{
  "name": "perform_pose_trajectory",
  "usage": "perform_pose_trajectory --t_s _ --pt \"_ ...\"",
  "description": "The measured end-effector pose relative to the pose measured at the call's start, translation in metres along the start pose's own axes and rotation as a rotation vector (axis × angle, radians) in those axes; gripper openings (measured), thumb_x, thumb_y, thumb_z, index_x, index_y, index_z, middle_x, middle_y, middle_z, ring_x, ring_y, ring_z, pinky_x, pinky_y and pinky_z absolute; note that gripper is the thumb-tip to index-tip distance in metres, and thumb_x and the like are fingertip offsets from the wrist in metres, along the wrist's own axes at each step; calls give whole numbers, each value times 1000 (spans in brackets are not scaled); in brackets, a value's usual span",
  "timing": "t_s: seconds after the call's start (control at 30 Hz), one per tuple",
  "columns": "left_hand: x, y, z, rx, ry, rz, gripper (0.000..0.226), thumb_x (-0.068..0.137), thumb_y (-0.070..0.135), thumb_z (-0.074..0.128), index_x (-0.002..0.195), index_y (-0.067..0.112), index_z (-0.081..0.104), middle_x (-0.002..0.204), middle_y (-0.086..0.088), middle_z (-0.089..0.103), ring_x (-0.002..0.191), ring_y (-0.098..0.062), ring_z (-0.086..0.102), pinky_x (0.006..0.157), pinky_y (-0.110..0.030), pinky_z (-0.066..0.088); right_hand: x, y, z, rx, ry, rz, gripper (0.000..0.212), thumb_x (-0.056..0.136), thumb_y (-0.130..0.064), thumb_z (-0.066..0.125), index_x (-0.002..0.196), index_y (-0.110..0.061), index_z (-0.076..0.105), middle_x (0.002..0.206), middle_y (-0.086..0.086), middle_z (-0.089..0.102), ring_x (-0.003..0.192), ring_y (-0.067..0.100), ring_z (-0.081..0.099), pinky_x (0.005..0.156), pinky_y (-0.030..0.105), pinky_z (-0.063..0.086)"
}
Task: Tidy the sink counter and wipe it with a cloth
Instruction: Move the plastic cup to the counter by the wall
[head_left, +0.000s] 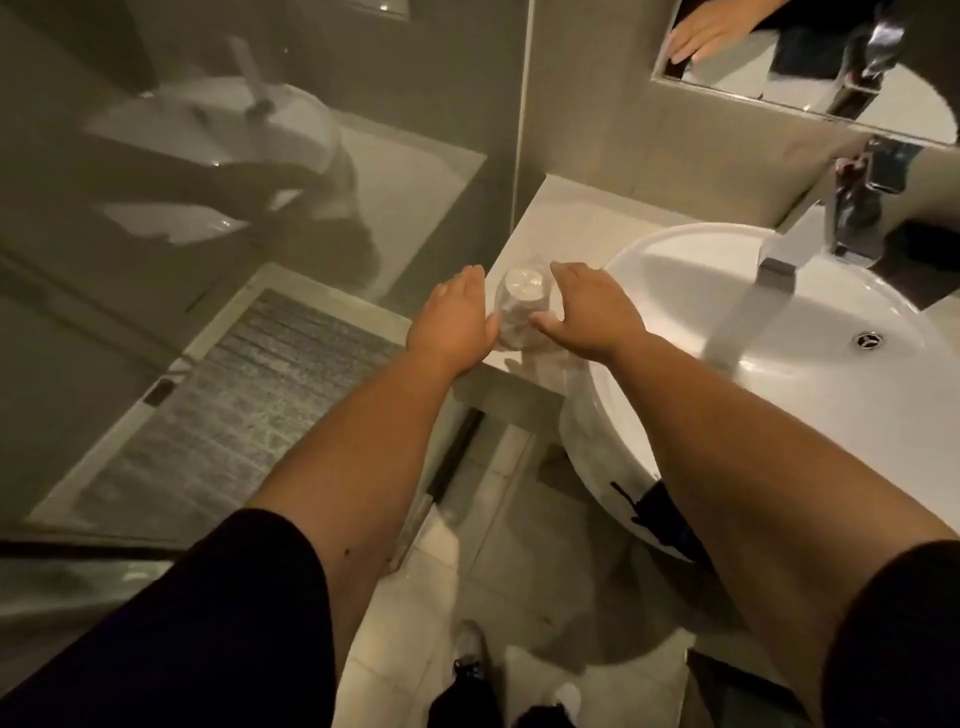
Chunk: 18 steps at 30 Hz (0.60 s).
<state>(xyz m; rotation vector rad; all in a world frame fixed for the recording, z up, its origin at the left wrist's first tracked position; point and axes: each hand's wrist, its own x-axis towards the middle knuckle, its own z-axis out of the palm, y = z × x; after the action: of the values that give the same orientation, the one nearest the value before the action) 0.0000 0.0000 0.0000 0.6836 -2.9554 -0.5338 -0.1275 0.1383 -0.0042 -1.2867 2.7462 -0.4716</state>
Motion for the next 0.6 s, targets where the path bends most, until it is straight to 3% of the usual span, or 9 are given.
perform_pose_trajectory --t_s 0.2,0.37,0.53,0.6 --pt "28 13 13 -122 -55 -15 44 95 26 49 134 8 41 130 -18 53 116 -35 52 91 -43 44 19 4 8 103 -51 -13 56 87 -60 49 123 -18 58 119 8 67 103 29 62 99 45 45" --pt "38 19 11 -275 4 -43 42 96 25 51 136 13 44 130 -14 56 114 -32 55 93 -42 46 27 6 5 223 -20 32 54 86 -55 57 126 -18 58 126 7 64 110 27 60 97 38 43" --pt "58 36 -16 -352 82 -11 38 95 23 51 133 18 46 127 -10 58 111 -28 55 85 -32 41 34 2 -38 377 130 9 44 81 -48 59 115 -21 65 115 4 69 102 23 61 75 21 37" --pt "64 48 -29 -378 96 1 38 95 24 52 132 20 47 127 -8 58 110 -27 55 87 -32 43 33 2 -60 375 172 26 41 80 -44 62 114 -21 65 114 3 69 101 23 61 73 22 36"
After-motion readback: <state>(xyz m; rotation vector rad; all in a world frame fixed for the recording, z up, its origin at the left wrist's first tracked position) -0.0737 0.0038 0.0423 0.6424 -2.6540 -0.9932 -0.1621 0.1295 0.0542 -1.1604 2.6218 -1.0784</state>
